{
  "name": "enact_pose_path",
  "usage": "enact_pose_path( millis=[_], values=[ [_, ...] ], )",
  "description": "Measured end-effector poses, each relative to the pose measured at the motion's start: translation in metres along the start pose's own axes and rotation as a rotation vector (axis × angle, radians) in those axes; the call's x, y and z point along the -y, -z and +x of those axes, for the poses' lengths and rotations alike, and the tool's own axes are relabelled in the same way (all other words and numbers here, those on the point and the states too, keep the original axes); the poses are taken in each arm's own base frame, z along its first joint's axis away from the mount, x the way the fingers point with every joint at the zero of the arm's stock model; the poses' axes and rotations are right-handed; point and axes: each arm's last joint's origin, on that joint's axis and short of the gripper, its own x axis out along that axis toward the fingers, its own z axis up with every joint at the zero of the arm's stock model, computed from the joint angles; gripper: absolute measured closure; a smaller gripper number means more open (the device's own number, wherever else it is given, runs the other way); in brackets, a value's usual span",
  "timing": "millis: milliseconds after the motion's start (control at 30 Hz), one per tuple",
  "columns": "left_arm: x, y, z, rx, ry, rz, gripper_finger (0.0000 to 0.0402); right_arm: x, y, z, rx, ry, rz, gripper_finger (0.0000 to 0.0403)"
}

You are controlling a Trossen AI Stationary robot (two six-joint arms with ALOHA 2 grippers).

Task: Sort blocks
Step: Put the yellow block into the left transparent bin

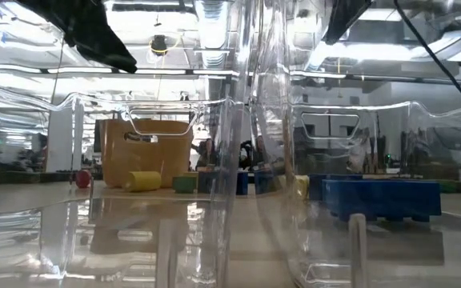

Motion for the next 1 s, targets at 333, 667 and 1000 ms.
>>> enact_pose_path(
  millis=[333,667,1000],
  values=[
    [0.006,0.002,-0.005,0.001,0.036,0.022,0.0217,0.029,0.012,-0.004,-0.153,0.123,-0.007,0.0159],
    [0.013,0.004,-0.010,0.005,0.074,0.035,0.0217,0.052,0.028,-0.032,-0.161,0.184,0.096,0.0159],
    [0.018,0.006,-0.015,0.011,0.103,0.050,0.0217,0.060,0.045,-0.020,-0.248,0.209,0.193,0.0159]
  ],
)
